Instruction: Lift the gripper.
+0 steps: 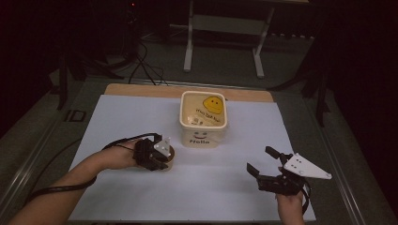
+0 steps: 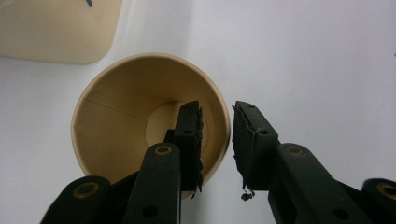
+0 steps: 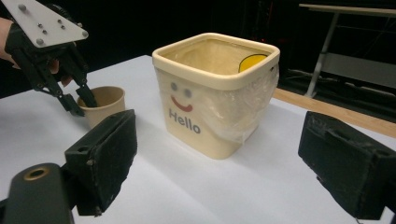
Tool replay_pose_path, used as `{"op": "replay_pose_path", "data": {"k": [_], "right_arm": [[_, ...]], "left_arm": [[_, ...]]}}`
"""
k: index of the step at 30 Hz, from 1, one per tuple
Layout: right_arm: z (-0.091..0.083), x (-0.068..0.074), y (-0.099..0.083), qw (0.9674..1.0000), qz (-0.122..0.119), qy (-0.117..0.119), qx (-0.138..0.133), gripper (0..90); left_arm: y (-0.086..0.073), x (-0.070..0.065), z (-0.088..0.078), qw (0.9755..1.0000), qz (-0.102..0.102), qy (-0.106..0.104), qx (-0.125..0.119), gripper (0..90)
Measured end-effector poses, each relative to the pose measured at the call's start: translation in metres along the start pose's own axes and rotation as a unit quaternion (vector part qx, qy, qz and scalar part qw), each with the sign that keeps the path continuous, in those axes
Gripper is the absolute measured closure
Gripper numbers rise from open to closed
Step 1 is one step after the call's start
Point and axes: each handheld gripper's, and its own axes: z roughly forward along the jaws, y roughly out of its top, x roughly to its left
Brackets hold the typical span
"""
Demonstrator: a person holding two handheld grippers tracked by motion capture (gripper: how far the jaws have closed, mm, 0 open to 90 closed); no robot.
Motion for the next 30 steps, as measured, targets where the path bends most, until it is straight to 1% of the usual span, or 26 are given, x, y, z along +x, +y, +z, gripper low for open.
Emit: {"op": "replay_pose_path", "data": {"k": [2,3,5,6,8,10,11,13,16,19,20,22,23,24,25,27,28,29,30], "right_arm": [[0.000,-0.001,0.000,1.0000,0.001,0.000,0.001,11.6],[0.000,-0.001,0.000,1.0000,0.001,-0.001,0.001,11.6],[0.000,-0.001,-0.001,1.0000,0.000,-0.001,0.001,11.6],[0.000,-0.001,-0.001,1.0000,0.000,-0.001,0.001,11.6],[0.000,-0.002,-0.001,1.0000,0.000,-0.001,0.001,11.6],[0.000,-0.002,-0.001,1.0000,0.000,-0.001,0.002,11.6],[0.000,-0.002,-0.001,1.0000,0.001,0.000,0.002,11.6],[0.000,-0.001,-0.001,1.0000,0.000,-0.002,0.001,11.6],[0.000,-0.001,0.000,1.0000,0.000,-0.002,0.002,11.6],[0.000,-0.001,-0.001,1.0000,0.000,-0.002,0.001,11.6],[0.000,-0.001,-0.001,1.0000,0.000,0.000,0.001,11.6],[0.000,-0.001,0.000,1.0000,-0.001,-0.001,0.002,11.6],[0.000,-0.001,0.000,1.0000,-0.001,-0.001,0.002,11.6],[0.000,-0.001,0.000,1.0000,0.000,0.000,0.001,11.6],[0.000,-0.001,0.000,1.0000,-0.001,-0.002,0.002,11.6],[0.000,-0.001,0.000,1.0000,0.000,0.000,0.001,11.6],[0.000,-0.002,0.000,1.0000,0.000,-0.001,0.001,11.6],[0.000,-0.001,0.000,1.0000,0.001,0.000,0.001,11.6],[0.000,-0.001,0.000,1.0000,0.001,0.000,0.000,11.6]], "left_arm": [[0.000,0.001,0.002,1.0000,0.001,0.001,0.004,75.0],[0.000,0.001,0.003,1.0000,0.002,-0.003,0.005,76.9],[0.000,0.001,0.005,1.0000,0.000,-0.005,0.008,78.0],[-0.001,0.001,0.005,1.0000,0.003,-0.005,0.008,79.6],[0.000,0.001,0.006,1.0000,0.003,-0.003,0.007,82.8],[0.000,0.001,0.006,1.0000,0.006,-0.001,0.007,83.9],[0.000,0.001,0.005,0.9999,0.007,0.004,0.006,83.9],[-0.002,0.003,0.002,0.9999,0.011,0.013,0.001,85.1],[-0.003,0.004,-0.001,0.9999,0.008,0.013,-0.004,85.9],[-0.006,0.006,-0.007,0.9998,0.012,0.014,-0.009,86.3],[-0.008,0.006,-0.009,0.9998,0.010,0.010,-0.015,86.5],[-0.008,0.006,-0.010,0.9997,0.013,0.011,-0.018,86.6],[-0.009,0.006,-0.012,0.9997,0.013,0.005,-0.019,86.6],[-0.010,0.006,-0.016,0.9997,0.003,0.001,-0.025,86.9],[-0.011,0.007,-0.018,0.9996,0.005,-0.003,-0.027,86.9],[-0.011,0.006,-0.020,0.9996,0.004,-0.003,-0.029,87.2],[-0.012,0.006,-0.024,0.9996,0.003,-0.010,-0.028,87.4],[-0.012,0.006,-0.024,0.9996,0.003,-0.010,-0.028,87.6],[-0.012,0.005,-0.026,0.9996,0.010,-0.006,-0.028,87.7]]}}
